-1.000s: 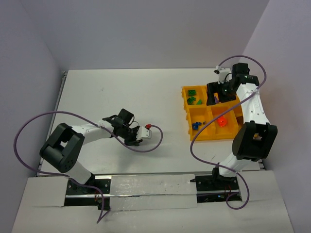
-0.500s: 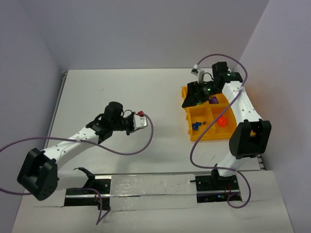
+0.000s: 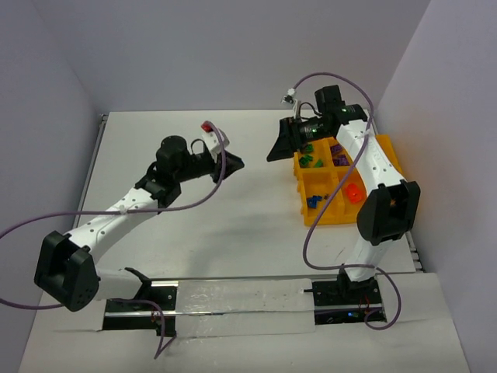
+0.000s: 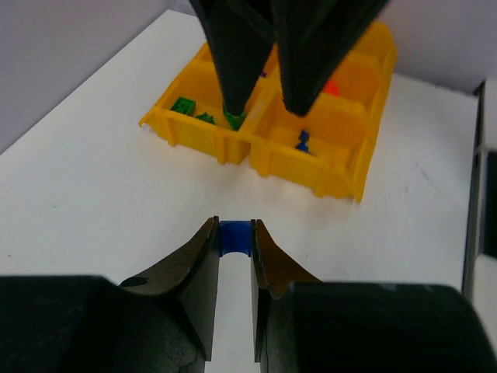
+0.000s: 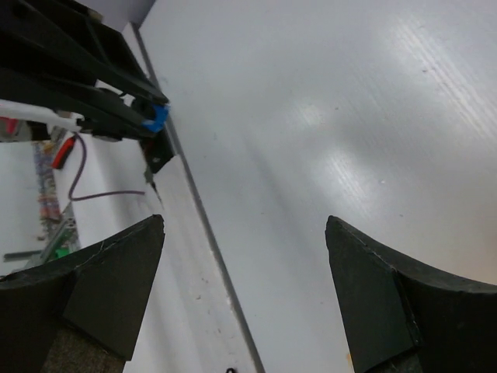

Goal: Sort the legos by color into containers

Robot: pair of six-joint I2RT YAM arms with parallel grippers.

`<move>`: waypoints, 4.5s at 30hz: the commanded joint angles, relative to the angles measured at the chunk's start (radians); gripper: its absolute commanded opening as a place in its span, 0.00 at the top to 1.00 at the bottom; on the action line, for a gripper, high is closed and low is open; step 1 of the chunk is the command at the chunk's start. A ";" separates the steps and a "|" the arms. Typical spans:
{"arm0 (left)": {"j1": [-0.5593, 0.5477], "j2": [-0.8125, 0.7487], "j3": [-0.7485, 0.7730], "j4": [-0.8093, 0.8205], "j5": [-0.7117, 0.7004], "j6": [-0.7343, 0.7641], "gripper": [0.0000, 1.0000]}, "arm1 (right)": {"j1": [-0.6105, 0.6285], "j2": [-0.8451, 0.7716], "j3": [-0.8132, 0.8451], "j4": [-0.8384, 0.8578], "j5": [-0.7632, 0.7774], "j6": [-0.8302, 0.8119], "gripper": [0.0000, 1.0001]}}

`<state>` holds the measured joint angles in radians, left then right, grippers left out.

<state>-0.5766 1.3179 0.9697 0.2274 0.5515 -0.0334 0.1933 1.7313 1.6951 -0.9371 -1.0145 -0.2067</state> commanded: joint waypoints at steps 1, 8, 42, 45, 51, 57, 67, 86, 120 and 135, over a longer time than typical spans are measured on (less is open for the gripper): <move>0.047 0.055 0.104 0.053 -0.061 -0.466 1.00 | -0.002 -0.167 -0.164 0.324 0.218 0.080 0.12; 0.134 0.190 0.329 -0.178 -0.254 -0.772 1.00 | 0.061 -0.349 -0.402 0.773 0.427 0.175 0.17; 0.264 0.210 0.148 -0.028 -0.125 -1.693 1.00 | 0.361 -0.096 -0.195 0.925 0.547 0.454 0.30; 0.263 0.211 0.141 -0.011 -0.112 -1.707 1.00 | 0.362 -0.089 -0.198 0.930 0.550 0.450 0.31; 0.261 0.218 0.133 0.019 -0.093 -1.726 1.00 | 0.362 -0.061 -0.171 0.932 0.553 0.449 0.32; 0.259 0.213 0.126 0.024 -0.089 -1.729 1.00 | 0.362 -0.041 -0.158 0.934 0.543 0.450 0.34; 0.247 0.224 0.127 0.031 -0.079 -1.752 1.00 | 0.362 -0.014 -0.140 0.933 0.516 0.425 0.44; 0.235 0.222 0.116 0.058 -0.059 -1.775 1.00 | 0.364 0.025 -0.104 0.965 0.527 0.409 0.61; 0.336 0.146 0.364 -0.412 -0.358 -0.487 0.01 | -0.132 -0.406 -0.457 0.047 0.443 -0.269 1.00; 0.333 0.163 0.379 -0.477 -0.308 -0.382 0.01 | -0.186 -0.200 -0.450 -0.023 0.617 -0.267 0.54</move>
<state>-0.2405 1.4872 1.3109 -0.2332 0.2536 -0.4764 0.0086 1.4964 1.2060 -0.9624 -0.4549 -0.4744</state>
